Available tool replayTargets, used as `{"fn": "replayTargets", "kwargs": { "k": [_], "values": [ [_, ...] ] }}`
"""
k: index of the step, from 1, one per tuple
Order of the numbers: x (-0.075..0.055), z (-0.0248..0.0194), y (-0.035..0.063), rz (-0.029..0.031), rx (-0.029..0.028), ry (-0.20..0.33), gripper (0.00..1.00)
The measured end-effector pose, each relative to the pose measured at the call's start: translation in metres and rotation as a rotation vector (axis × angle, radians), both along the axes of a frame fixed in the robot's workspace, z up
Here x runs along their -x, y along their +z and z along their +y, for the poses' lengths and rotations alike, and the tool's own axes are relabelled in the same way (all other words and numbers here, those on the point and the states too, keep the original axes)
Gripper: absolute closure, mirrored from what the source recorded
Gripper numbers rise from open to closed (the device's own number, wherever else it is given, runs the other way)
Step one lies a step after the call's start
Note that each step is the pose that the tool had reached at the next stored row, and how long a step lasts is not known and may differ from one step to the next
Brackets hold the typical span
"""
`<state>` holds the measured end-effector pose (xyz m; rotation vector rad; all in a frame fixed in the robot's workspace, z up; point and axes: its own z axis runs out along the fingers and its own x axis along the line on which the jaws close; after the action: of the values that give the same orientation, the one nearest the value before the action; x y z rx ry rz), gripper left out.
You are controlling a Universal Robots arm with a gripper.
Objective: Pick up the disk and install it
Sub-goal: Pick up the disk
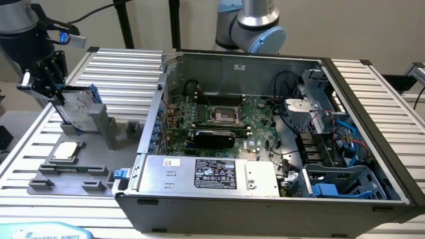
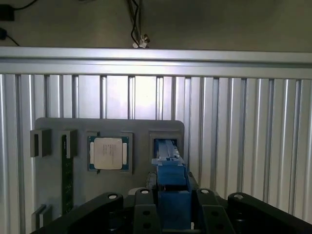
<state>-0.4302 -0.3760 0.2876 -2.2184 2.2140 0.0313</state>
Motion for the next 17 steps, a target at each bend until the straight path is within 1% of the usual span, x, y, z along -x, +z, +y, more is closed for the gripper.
{"fn": "replayTargets", "kwargs": {
  "k": [5,14,17],
  "values": [
    [0.0000,-0.0013,0.0000,0.0000,0.0000,0.000,0.67],
    [0.0000,-0.0013,0.0001,-0.0001,-0.0001,0.000,0.67],
    [0.0000,-0.0013,0.0019,-0.0002,0.0000,0.000,0.67]
  ]
}}
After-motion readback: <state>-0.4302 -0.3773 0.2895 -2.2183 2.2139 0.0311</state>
